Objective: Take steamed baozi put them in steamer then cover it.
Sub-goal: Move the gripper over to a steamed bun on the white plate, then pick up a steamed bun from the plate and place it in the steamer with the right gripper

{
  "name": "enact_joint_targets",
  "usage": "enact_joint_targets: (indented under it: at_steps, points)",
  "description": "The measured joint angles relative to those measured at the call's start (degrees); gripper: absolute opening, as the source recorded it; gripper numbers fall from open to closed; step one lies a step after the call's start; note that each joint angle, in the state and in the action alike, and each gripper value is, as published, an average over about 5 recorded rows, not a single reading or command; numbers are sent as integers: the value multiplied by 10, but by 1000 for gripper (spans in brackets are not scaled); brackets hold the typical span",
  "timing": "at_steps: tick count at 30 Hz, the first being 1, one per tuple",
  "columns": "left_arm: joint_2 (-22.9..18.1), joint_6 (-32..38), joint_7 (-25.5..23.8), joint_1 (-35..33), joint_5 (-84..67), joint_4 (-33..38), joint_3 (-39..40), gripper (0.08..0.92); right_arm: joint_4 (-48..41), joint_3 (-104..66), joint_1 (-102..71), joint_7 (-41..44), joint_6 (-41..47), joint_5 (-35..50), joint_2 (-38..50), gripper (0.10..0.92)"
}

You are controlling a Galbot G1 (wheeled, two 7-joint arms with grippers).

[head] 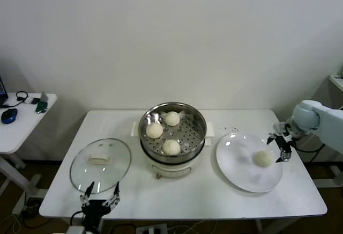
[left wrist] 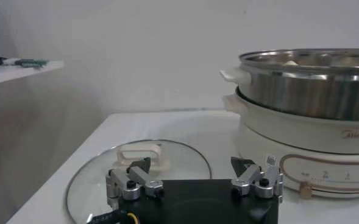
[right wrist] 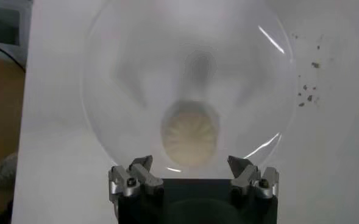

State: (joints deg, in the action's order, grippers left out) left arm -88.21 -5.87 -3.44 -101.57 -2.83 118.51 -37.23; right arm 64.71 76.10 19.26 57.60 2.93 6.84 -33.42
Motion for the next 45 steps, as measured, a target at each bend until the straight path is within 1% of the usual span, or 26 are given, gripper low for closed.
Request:
enact_joint_targets:
  at_steps: [8, 18, 21, 28, 32, 36, 41, 45]
  points:
    - [-2, 2, 0, -2, 1, -1, 0, 823, -39, -72, -79, -13, 11, -24, -22, 823]
    - [-3, 2, 1, -2, 2, -1, 2, 823, -65, -118, -123, -24, 17, -37, -42, 818]
    - [-3, 3, 1, -3, 2, -1, 2, 823, -69, -122, -124, -24, 17, -36, -44, 798]
    - [-3, 5, 1, -5, 5, -1, 5, 823, -63, -121, -117, -17, 21, -21, -41, 722]
    - [-3, 4, 1, -4, 9, 0, 9, 823, -48, -107, -94, -13, 23, -5, -35, 699]
    - [-3, 2, 1, -3, 13, 1, 12, 823, -23, -70, -38, -7, 22, 25, -30, 696]
    - [-2, 2, 0, -2, 15, 0, 15, 823, 16, 2, 78, 3, 21, 87, -41, 696]
    - [-2, 3, 0, -1, 15, 0, 18, 823, 45, 48, 175, 9, 28, 148, -65, 696]
